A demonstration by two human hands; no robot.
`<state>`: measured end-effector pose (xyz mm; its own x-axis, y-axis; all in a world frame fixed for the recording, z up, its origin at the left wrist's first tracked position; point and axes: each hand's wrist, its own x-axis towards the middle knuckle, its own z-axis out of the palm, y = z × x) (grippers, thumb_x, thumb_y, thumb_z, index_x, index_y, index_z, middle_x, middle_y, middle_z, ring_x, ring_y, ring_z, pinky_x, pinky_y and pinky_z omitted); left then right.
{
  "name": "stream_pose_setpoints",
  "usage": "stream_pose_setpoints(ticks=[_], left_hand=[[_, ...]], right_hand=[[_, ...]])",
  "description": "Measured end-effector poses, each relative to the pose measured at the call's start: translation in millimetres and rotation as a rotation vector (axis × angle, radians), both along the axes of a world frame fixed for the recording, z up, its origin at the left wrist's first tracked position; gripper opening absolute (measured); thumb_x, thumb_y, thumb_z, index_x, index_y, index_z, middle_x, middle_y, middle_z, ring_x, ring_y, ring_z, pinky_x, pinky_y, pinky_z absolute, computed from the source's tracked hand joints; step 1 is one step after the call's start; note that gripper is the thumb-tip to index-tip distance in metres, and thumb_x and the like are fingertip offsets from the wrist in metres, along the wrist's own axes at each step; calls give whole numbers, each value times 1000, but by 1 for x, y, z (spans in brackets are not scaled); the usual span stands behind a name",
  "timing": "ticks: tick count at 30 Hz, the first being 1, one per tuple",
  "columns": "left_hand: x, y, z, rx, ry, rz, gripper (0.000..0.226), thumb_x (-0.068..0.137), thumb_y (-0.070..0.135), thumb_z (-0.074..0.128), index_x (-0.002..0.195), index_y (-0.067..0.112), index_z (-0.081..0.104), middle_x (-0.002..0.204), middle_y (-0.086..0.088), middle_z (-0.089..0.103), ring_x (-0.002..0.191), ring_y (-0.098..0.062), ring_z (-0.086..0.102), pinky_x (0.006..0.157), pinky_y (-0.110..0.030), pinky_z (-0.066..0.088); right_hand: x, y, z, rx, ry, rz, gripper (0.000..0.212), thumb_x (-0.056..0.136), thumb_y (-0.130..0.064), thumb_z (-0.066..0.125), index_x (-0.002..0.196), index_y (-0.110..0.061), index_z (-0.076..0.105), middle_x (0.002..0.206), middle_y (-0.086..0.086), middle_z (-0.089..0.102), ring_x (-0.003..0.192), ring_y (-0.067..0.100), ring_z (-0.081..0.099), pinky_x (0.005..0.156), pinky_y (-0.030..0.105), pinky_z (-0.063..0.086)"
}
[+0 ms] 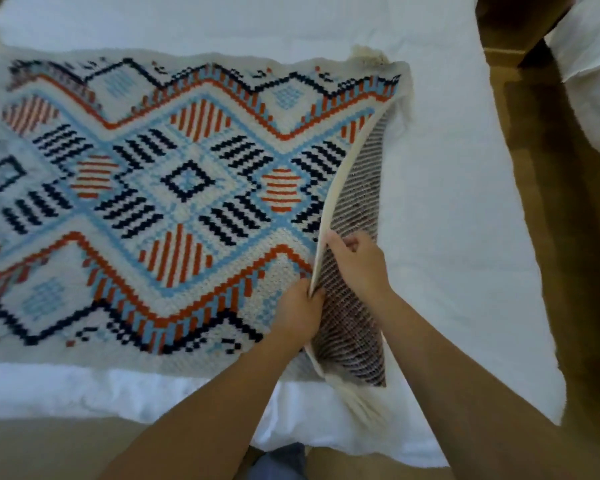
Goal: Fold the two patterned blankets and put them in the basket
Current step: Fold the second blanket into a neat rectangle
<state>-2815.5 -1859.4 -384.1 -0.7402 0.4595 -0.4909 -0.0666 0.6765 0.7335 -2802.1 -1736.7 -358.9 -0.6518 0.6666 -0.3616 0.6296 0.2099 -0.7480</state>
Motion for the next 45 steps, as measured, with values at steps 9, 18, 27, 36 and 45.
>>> stream_pose_setpoints(ticks=[9, 18, 27, 36, 45], left_hand=[[2, -87, 7, 65, 41, 55, 27, 100, 33, 32, 95, 14, 49, 76, -8, 58, 66, -25, 57, 57, -34, 43], [-72, -229, 13, 132, 67, 228, 36, 99, 32, 38, 65, 23, 34, 56, 3, 39, 49, -11, 35, 46, -22, 27], [-149, -408, 26, 149, 123, 330, 33, 101, 27, 33, 70, 17, 37, 60, 2, 40, 53, -10, 37, 48, -21, 28], [-240, -534, 23, 3, 220, 443, 32, 99, 28, 40, 73, 12, 51, 60, 6, 45, 54, -7, 40, 50, -17, 31], [-321, -610, -14, -131, 99, 667, 43, 95, 36, 49, 61, 9, 46, 56, -1, 44, 58, -17, 44, 53, -29, 31]], right_hand=[[-116, -45, 9, 237, -384, 269, 30, 91, -26, 52, 105, 0, 58, 91, 12, 61, 79, 29, 60, 61, 30, 45], [-181, -177, 20, 436, -239, 324, 22, 98, -24, 37, 97, -5, 50, 87, 8, 46, 76, 27, 46, 65, 33, 35], [-282, -353, 28, 417, -100, 424, 33, 100, -22, 34, 122, 0, 45, 94, 16, 58, 79, 29, 53, 64, 37, 38], [-380, -464, 27, 407, 14, 553, 23, 99, -23, 34, 113, -8, 45, 79, 4, 43, 66, 22, 42, 67, 36, 32], [-468, -549, -17, 339, 11, 652, 19, 98, -20, 35, 85, -7, 36, 64, -1, 33, 57, 18, 36, 62, 33, 29]])
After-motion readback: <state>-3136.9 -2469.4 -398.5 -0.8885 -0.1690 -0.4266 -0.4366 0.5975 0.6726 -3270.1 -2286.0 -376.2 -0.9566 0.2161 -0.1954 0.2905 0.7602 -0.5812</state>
